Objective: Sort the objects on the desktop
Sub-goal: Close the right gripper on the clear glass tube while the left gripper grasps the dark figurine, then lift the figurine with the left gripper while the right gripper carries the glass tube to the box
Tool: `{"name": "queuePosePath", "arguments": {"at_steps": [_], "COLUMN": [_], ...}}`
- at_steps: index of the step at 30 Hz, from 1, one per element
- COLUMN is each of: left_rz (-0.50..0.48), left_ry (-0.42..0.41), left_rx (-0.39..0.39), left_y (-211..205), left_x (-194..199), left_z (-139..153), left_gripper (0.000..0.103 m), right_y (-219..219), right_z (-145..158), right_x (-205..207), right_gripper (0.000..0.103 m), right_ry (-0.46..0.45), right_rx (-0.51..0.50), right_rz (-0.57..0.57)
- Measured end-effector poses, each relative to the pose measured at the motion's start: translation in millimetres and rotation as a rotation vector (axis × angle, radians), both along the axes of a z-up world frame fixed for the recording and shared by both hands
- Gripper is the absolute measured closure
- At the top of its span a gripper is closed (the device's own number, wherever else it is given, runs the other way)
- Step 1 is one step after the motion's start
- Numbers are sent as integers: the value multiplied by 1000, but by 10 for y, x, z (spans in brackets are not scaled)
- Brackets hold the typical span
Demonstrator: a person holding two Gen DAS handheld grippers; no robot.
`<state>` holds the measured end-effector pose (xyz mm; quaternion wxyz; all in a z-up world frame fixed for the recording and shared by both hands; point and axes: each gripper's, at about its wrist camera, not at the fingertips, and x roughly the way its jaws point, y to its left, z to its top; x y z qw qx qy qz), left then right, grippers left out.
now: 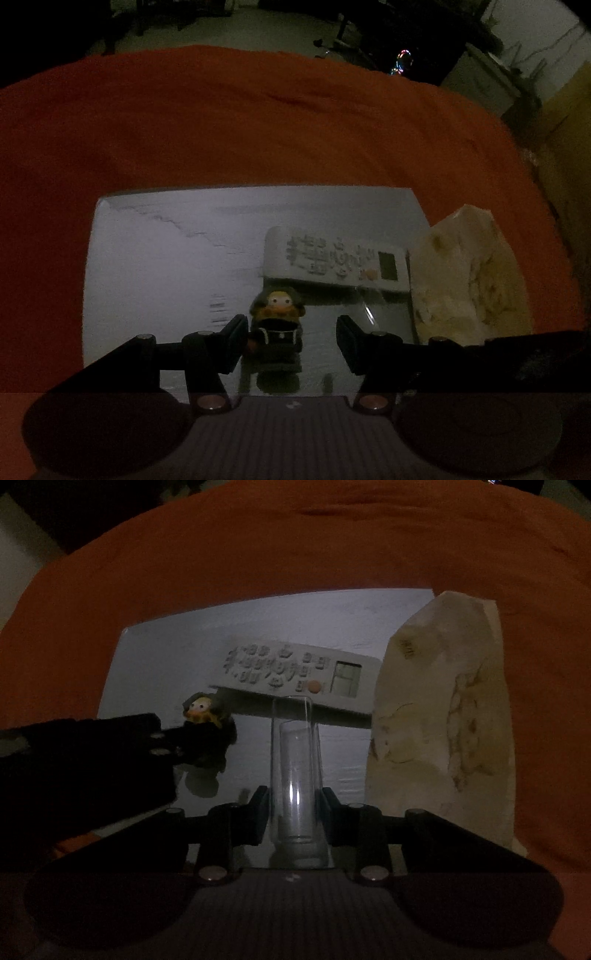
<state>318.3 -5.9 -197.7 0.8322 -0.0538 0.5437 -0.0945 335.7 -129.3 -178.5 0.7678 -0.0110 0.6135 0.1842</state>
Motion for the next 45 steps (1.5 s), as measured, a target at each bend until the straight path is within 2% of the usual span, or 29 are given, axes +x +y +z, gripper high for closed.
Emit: {"name": "queuePosePath", "arguments": {"at_steps": [10, 11, 12, 15, 18, 27, 33, 36, 39, 45], "left_rz": [45, 55, 64, 62, 38, 30, 26, -10, -9, -42], "left_ry": [22, 36, 53, 39, -13, -52, -41, -63, -111, -106], "left_rx": [81, 87, 88, 75, 123, 36, -50, -75, -34, -49], "left_y": [-70, -63, -51, -23, -20, 278, 439, 471, 476, 469], "left_x": [79, 86, 92, 95, 67, 33, -54, -224, -484, -943], "left_z": [-221, -268, -311, -306, -216, 246, 532, 703, 829, 996], "left_gripper": [54, 56, 64, 65, 65, 65, 65, 65, 65, 65], "right_y": [152, 157, 162, 174, 175, 152, 138, 129, 132, 34], "right_z": [-59, -54, -43, -13, 24, 351, 543, 627, 708, 946], "right_x": [15, 5, -10, -48, -69, -125, -237, -286, -349, -552], "right_gripper": [71, 71, 71, 71, 71, 71, 71, 71, 71, 71], "right_ry": [1, 0, -2, -8, -11, -52, -48, -35, -50, -88], "right_rx": [1, 0, -3, -10, -8, 26, 64, 97, 109, 147], "right_rz": [9, 12, 18, 31, 39, 49, 57, 57, 67, 54]}}
